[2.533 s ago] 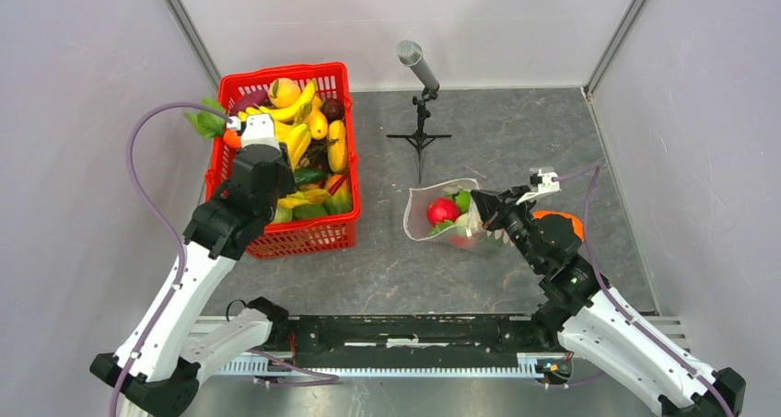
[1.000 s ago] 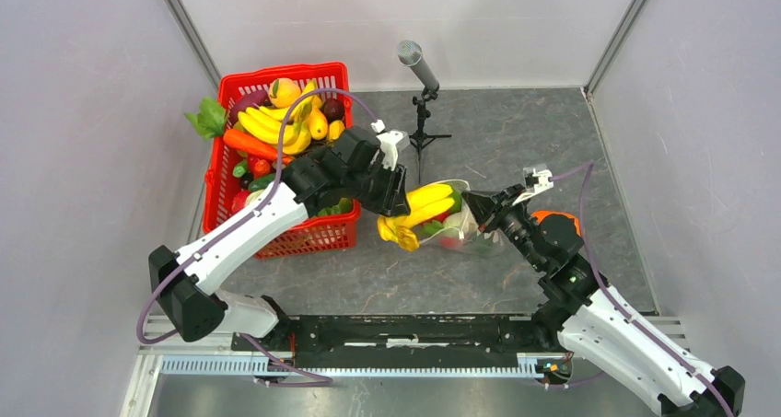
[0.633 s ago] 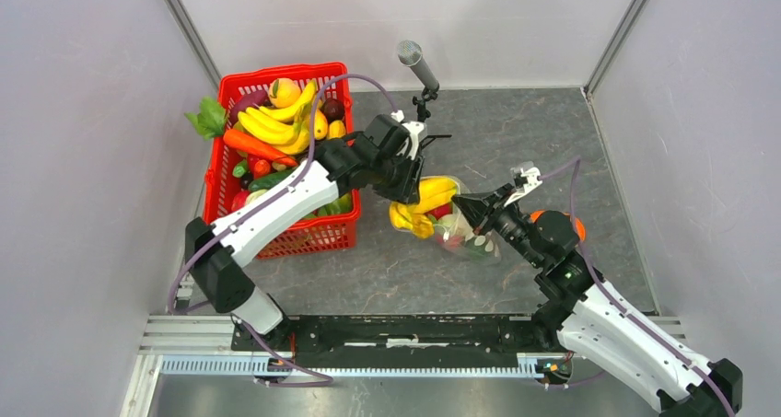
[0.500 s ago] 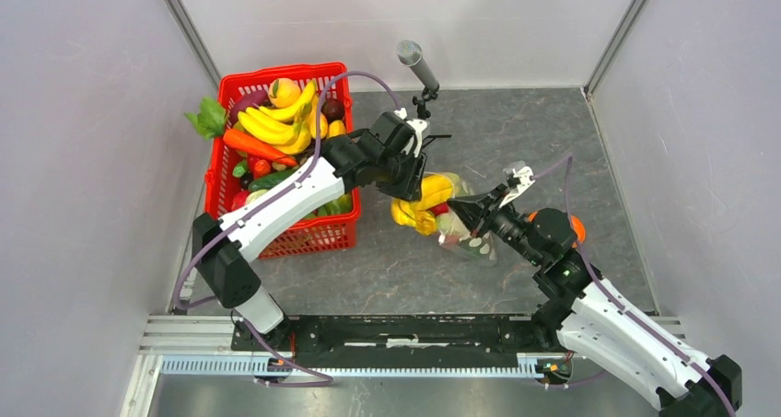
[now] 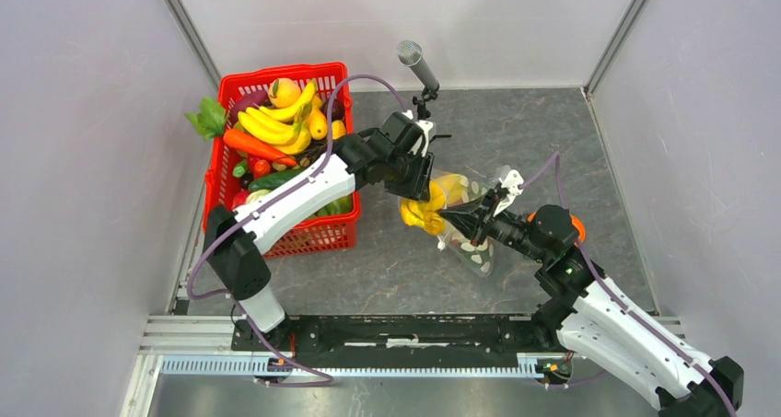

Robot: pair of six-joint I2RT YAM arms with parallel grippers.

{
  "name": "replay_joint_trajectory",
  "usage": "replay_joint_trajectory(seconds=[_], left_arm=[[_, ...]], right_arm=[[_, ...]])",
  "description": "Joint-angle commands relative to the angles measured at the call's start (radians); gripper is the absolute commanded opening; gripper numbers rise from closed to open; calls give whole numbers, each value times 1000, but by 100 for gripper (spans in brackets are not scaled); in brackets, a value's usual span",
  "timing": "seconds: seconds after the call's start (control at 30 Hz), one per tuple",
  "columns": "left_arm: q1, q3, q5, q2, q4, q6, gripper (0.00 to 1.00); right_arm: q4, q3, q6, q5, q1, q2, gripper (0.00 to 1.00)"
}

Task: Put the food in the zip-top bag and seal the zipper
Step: Place the fake fruit in the zipper food storage bag.

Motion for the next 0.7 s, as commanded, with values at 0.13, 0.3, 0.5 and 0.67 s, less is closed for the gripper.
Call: replay_joint_trajectory(seconds=[0.13,0.3,0.5,0.67], left_arm=[[0,-8,-193,9,81,-115,41],[4,4,-248,-4,89,-127,47],[4,5,-307,10,128,-163,47],[4,-81,-317,-21,271,-293,49]], right_arm=[[63,45,-28,-126,9,-20,3],[14,68,-62,-170,9,-10,3],[108,19,25,-124,13,-22,2],[162,15,131,-24,14,-13,2]])
